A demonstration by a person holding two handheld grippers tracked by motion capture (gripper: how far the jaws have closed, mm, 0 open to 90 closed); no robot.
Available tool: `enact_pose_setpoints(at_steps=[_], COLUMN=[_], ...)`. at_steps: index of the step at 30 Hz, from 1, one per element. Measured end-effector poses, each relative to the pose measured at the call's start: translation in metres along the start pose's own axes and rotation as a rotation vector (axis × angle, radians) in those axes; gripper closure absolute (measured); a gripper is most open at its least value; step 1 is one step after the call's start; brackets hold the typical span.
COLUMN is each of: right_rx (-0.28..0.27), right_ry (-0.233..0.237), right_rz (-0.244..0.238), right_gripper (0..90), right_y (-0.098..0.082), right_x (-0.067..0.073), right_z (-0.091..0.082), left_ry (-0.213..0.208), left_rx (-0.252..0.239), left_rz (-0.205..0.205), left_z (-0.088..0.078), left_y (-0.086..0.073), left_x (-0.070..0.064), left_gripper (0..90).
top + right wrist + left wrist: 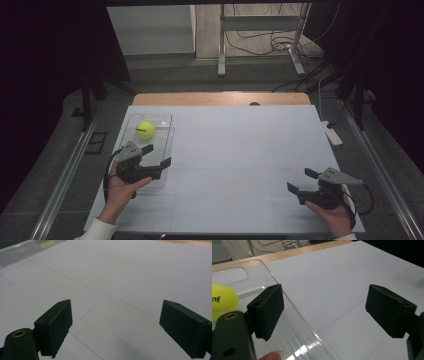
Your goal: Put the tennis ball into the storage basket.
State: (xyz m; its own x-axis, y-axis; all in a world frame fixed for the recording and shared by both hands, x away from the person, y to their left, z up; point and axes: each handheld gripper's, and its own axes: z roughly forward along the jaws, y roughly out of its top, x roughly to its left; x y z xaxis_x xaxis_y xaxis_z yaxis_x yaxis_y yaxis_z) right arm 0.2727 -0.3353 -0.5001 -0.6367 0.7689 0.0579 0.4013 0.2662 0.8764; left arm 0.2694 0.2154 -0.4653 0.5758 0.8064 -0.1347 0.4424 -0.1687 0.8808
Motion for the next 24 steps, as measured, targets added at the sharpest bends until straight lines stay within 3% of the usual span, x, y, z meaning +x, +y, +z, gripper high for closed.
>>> enact_pose_setpoints(at_steps=[12,24], right_rx=[-0.006,-0.010], right_ry=[0.004,0.005], right_rz=[-0.001,-0.002], right_gripper=[11.5,11.6], right_y=[0.000,0.001], right_x=[0.000,0.001], right_z=[-0.001,-0.002], left_ry=[0.010,-0.001], left_rx=[0.031,0.029], left_rz=[0.021,0.015], left_z=[0.002,0.001], left_y=[-0.025,-0.028], left_x=[-0.007,-0.006], left_gripper=[16.7,16.5])
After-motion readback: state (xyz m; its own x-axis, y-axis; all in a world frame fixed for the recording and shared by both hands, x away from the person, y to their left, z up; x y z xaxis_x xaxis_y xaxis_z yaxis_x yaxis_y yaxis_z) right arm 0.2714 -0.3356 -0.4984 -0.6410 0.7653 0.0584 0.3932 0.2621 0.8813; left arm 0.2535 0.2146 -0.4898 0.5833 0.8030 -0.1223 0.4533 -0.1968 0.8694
